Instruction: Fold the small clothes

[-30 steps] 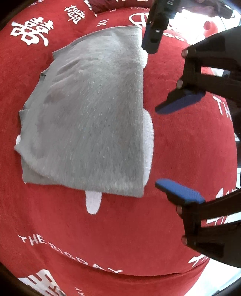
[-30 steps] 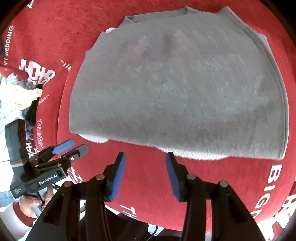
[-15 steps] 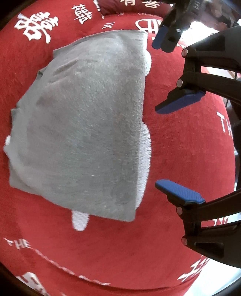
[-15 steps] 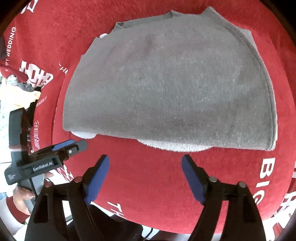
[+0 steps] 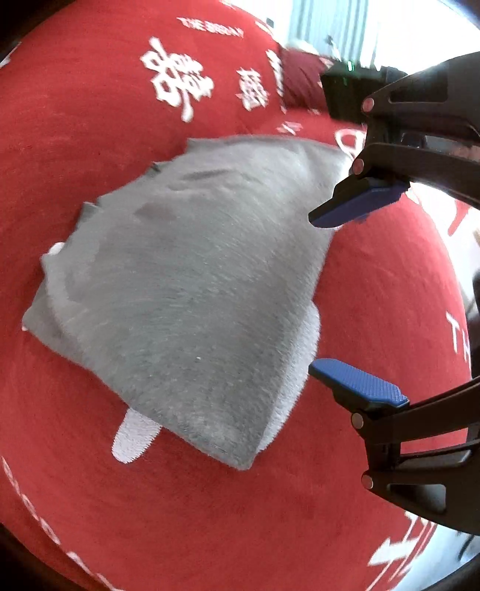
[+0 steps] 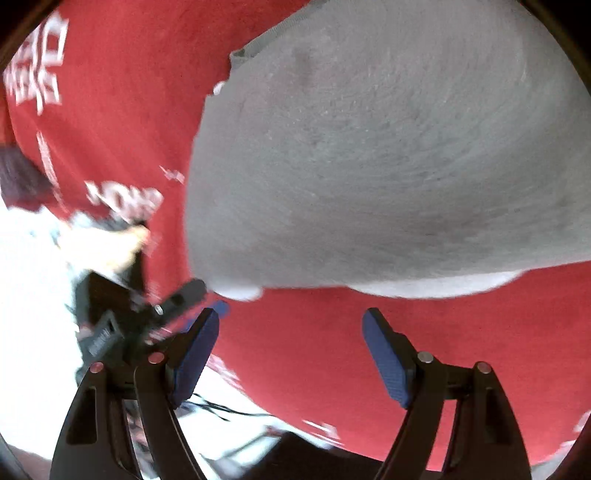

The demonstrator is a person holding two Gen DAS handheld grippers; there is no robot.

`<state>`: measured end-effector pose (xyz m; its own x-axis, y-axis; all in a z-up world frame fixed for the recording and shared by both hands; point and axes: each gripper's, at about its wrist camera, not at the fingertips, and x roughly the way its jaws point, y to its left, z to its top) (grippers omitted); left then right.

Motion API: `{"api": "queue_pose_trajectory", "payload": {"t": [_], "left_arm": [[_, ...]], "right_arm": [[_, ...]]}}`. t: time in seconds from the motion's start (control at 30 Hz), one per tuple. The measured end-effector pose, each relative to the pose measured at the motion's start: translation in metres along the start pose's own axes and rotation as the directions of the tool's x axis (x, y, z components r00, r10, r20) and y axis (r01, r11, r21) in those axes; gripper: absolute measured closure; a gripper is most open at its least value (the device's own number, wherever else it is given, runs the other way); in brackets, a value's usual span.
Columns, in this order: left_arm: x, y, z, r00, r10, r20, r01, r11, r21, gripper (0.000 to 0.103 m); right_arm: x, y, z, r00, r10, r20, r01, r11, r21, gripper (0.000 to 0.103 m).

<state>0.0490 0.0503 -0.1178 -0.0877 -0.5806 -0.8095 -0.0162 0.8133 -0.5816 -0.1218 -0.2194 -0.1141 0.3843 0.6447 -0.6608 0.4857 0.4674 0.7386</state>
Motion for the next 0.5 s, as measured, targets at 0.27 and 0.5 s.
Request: {"api": "queue_pose_trajectory", "payload": {"t": [0.27,0.5], "left_arm": [[-0.005,0.012,0.003,0.995,-0.092,0.041,0.096,0.992,-0.084,0.029],[-0.008,0.023,-0.002,0.986,-0.161,0.049,0.166,0.978,-0.127,0.029]], "right_arm": [[0.029,-0.019,0.002,0.969,0.230,0.093,-0.242,0.958,0.156,0.020],[0.032,-0.016,0.010,0.958,0.250,0.137,-0.273,0.943,0.191,0.035]]}}
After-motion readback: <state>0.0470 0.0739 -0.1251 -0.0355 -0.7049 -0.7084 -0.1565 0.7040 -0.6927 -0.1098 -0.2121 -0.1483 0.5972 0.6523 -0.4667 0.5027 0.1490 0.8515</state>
